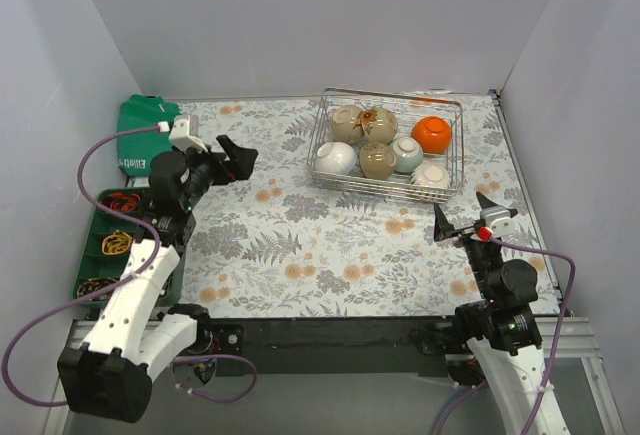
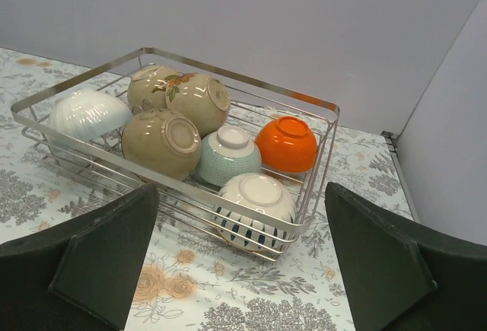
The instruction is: Unload the bowls from the dish rack
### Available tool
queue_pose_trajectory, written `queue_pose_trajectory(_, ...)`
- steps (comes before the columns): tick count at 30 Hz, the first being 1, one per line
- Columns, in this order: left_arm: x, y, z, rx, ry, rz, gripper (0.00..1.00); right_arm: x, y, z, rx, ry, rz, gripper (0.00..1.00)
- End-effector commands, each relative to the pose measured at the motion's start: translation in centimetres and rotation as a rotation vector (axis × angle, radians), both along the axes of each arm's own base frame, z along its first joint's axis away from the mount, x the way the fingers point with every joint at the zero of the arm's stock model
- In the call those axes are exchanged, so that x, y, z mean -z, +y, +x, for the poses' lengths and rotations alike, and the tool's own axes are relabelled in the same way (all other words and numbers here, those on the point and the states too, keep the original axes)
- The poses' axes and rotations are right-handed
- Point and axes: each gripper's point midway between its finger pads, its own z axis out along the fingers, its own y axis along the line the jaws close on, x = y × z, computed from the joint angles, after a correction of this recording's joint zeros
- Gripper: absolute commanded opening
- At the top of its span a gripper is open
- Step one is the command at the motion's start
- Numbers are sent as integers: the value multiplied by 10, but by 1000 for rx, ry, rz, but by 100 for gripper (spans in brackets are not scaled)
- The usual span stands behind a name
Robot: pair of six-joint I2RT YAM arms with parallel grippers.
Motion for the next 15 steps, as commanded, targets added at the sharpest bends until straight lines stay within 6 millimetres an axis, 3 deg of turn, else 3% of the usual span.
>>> queue_pose_trajectory(1,-3,-10,19,25,78,41,98,-48,-8,-34,-10,-215,87,99)
queue_pose_trajectory(3,2,-19,36,16,127,85,98,-48,-7,-34,-16,-215,89,99)
queue_pose_trajectory(7,14,-60,55,18,182,266,98,-48,-5,-35,-28,-214,91,99)
queue_pose_trajectory(8,7,-65,59,10,178,298,98,-48,-5,-35,-29,-213,91,99)
queue_pose_trajectory(9,20,-74,67,17,203,356,98,-48,-4,-36,-33,-212,93,99)
queue_pose_trajectory(11,26,-86,69,-4,216,450,98,-48,-3,-36,-38,-211,91,98)
queue_pose_trajectory(12,26,-97,79,1,209,499,98,-48,-2,-36,-42,-210,93,99)
queue_pose_trajectory(13,28,-111,77,19,205,536,98,-48,-2,-36,-44,-210,94,98)
queue_pose_trajectory(14,32,-113,80,-2,217,583,98,-47,-1,-36,-48,-208,93,99)
queue_pose_trajectory(15,21,-122,85,-5,195,597,98,-47,-1,-37,-51,-209,92,99)
